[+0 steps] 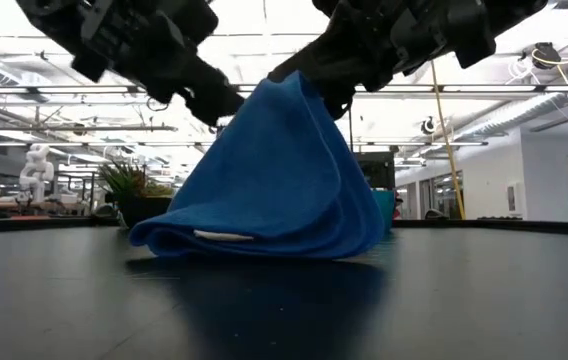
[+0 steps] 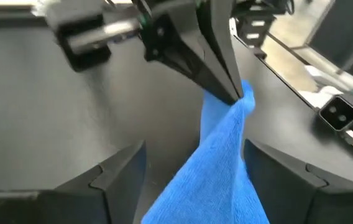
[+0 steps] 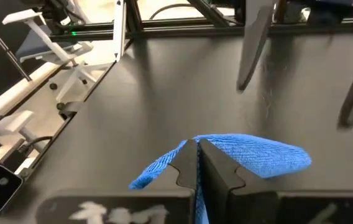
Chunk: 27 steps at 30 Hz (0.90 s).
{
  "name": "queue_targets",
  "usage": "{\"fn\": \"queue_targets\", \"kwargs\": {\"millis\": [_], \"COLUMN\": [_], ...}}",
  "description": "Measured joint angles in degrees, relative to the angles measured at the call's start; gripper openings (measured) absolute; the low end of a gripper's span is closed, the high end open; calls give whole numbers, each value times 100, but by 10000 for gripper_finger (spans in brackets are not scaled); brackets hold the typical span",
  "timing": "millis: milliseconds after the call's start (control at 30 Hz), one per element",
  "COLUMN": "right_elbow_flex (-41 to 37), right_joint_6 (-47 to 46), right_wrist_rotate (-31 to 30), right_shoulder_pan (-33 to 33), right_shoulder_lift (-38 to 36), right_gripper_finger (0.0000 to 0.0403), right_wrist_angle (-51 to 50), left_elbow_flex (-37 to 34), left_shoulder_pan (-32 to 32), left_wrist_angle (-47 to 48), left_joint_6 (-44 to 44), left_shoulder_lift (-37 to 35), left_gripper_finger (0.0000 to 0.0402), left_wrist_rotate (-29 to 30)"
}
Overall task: Fold microfiber towels
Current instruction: Stack the blue microfiber cloth on top of the orange microfiber cloth into the blue bin
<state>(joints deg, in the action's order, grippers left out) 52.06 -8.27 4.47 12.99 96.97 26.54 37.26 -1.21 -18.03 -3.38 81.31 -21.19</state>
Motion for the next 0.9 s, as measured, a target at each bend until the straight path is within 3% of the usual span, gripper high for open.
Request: {"fn": "queue_targets", "kwargs": {"millis": [133, 300, 533, 700, 900], "right_elbow_flex": [1, 1, 1, 1, 1], "right_joint_6": [0, -27, -42, -92, -163], "right_wrist_rotate": [0, 2, 2, 6, 6], "right_shoulder_pan": [5, 63, 61, 63, 66], "right_shoulder_lift": [3, 3, 3, 3, 1], "right_gripper_finger": [0, 0, 0, 0, 0], "right_wrist_angle": [-33, -104, -171, -161, -284], "left_elbow_flex": [172, 318, 312, 336, 388], "left_shoulder_pan": [270, 548, 664, 631, 594], "left_wrist_angle": [42, 27, -55, -798, -890], "left_joint_6": [-7, -9, 118, 201, 213], "left_shoulder_lift": [471, 1015, 1614, 1994, 2132], "left_gripper_finger": [275, 275, 268, 248, 215], "left_wrist_rotate": [-523, -1674, -1797, -2066, -2281]}}
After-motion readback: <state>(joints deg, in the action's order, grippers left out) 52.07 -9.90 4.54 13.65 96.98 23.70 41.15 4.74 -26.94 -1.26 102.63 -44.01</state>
